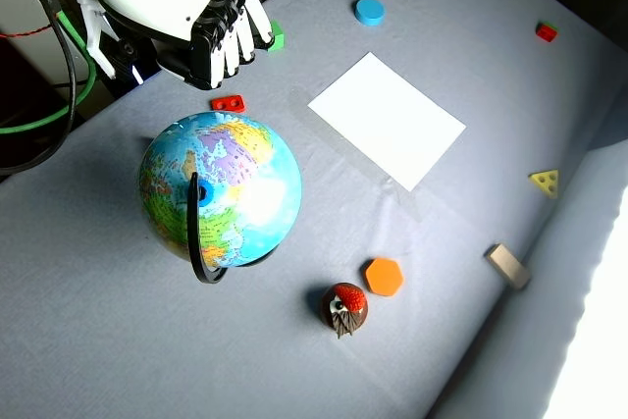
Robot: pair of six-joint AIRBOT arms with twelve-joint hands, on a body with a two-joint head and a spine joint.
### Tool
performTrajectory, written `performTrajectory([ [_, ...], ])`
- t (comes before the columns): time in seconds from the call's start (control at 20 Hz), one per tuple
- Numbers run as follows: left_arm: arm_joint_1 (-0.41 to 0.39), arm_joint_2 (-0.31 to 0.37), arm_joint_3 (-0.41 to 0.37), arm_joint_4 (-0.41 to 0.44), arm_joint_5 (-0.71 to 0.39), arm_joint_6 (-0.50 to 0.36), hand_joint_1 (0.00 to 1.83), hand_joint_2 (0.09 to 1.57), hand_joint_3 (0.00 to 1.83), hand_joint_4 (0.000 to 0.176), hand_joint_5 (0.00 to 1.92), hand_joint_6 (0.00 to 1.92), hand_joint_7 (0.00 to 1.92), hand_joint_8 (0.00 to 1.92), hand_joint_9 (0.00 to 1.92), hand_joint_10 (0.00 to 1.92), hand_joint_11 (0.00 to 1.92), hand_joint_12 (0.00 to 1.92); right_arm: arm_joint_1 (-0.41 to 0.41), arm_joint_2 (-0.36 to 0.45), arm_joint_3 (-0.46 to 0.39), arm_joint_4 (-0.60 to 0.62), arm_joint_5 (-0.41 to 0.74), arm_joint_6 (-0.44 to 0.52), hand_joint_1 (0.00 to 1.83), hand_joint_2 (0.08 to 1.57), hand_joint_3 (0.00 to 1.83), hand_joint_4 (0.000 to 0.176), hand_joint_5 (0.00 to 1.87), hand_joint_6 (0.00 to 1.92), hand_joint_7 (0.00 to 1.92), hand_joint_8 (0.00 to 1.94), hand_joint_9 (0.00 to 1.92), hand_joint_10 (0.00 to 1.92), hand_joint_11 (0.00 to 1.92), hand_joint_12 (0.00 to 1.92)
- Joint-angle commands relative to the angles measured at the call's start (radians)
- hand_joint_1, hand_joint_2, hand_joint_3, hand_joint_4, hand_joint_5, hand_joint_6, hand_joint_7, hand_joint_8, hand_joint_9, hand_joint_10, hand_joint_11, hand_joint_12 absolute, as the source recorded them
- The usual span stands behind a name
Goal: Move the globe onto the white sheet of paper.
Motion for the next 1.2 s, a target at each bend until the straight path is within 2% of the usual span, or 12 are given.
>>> performTrajectory([
  [0.0,-0.014,-0.001,0.000,0.062,0.021,0.004,0.18,1.10,0.13,0.000,0.17,0.07,0.14,0.05,0.06,0.10,0.00,0.06,0.006,0.007,-0.010,-0.097,0.043,0.007,0.09,1.06,0.20,0.000,0.27,0.26,0.25,0.09,0.15,0.35,0.00,0.97],
  [0.1,-0.014,-0.001,-0.002,0.062,0.018,0.004,0.18,1.10,0.13,0.000,0.17,0.07,0.14,0.05,0.06,0.10,0.00,0.06,0.006,0.008,-0.013,-0.099,0.038,0.008,0.09,1.06,0.20,0.000,0.27,0.26,0.25,0.09,0.15,0.35,0.00,0.97],
  [0.15,-0.011,-0.001,-0.002,0.060,0.014,0.004,0.16,1.16,0.02,0.000,0.22,0.01,0.16,0.01,0.09,0.03,0.00,0.00,0.006,0.009,-0.014,-0.099,0.033,0.008,0.08,1.15,0.03,0.000,0.33,0.10,0.29,0.01,0.21,0.20,0.00,0.97],
  [0.35,0.039,0.002,-0.007,0.121,0.037,-0.026,0.19,1.16,0.00,0.000,0.23,0.00,0.20,0.00,0.13,0.01,0.03,0.04,0.014,0.031,-0.024,-0.099,-0.024,0.019,0.08,1.16,0.00,0.000,0.36,0.04,0.31,0.00,0.25,0.13,0.00,0.97],
  [0.5,0.183,0.002,-0.010,0.258,0.106,-0.195,0.16,1.17,0.00,0.000,0.22,0.00,0.19,0.00,0.12,0.00,0.00,0.00,0.003,0.097,-0.055,-0.099,-0.111,0.042,0.08,1.16,0.00,0.000,0.34,0.02,0.28,0.00,0.24,0.11,0.00,0.94],
  [0.65,0.410,-0.010,-0.014,0.469,0.140,-0.535,0.16,1.17,0.00,0.000,0.19,0.00,0.18,0.00,0.11,0.01,0.01,0.00,-0.033,0.193,-0.060,-0.101,-0.327,0.031,0.08,1.16,0.00,0.000,0.33,0.01,0.27,0.00,0.25,0.10,0.00,0.91],
  [0.75,0.555,-0.041,-0.015,0.620,0.121,-0.758,0.16,1.17,0.00,0.000,0.20,0.01,0.16,0.00,0.11,0.01,0.02,0.01,-0.071,0.261,-0.059,-0.151,-0.458,0.060,0.08,1.16,0.00,0.000,0.32,0.01,0.26,0.00,0.25,0.07,0.00,0.78],
  [0.8,0.615,-0.066,-0.016,0.700,0.105,-0.859,0.16,1.17,0.00,0.000,0.20,0.01,0.16,0.00,0.10,0.00,0.02,0.01,-0.099,0.292,-0.057,-0.225,-0.503,0.097,0.08,1.16,0.00,0.000,0.32,0.00,0.26,0.00,0.24,0.06,0.00,0.73],
  [0.85,0.648,-0.083,-0.017,0.741,0.093,-0.903,0.16,1.17,0.00,0.000,0.19,0.00,0.16,0.00,0.09,0.00,0.00,0.00,-0.117,0.310,-0.051,-0.305,-0.549,0.154,0.08,1.16,0.00,0.000,0.32,0.00,0.26,0.00,0.24,0.05,0.00,0.68],
  [0.9,0.692,-0.115,-0.021,0.792,0.063,-0.959,0.16,1.17,0.00,0.000,0.17,0.00,0.14,0.00,0.10,0.00,0.00,0.00,-0.147,0.342,-0.035,-0.442,-0.635,0.289,0.08,1.16,0.00,0.000,0.32,0.00,0.25,0.00,0.24,0.05,0.00,0.67],
  [1.0,0.740,-0.178,-0.030,0.838,-0.001,-1.012,0.16,1.16,0.00,0.000,0.15,0.00,0.11,0.00,0.07,0.00,0.02,0.01,-0.188,0.376,0.000,-0.662,-0.735,0.495,0.08,1.15,0.00,0.000,0.31,0.00,0.25,0.00,0.25,0.04,0.00,0.60],
  [1.15,0.771,-0.253,-0.030,0.847,-0.038,-1.011,0.14,1.17,0.00,0.000,0.10,0.01,0.07,0.00,0.04,0.00,0.00,0.00,-0.246,0.378,0.077,-0.968,-0.787,0.765,0.07,1.14,0.00,0.000,0.31,0.00,0.25,0.00,0.25,0.04,0.00,0.59],
])
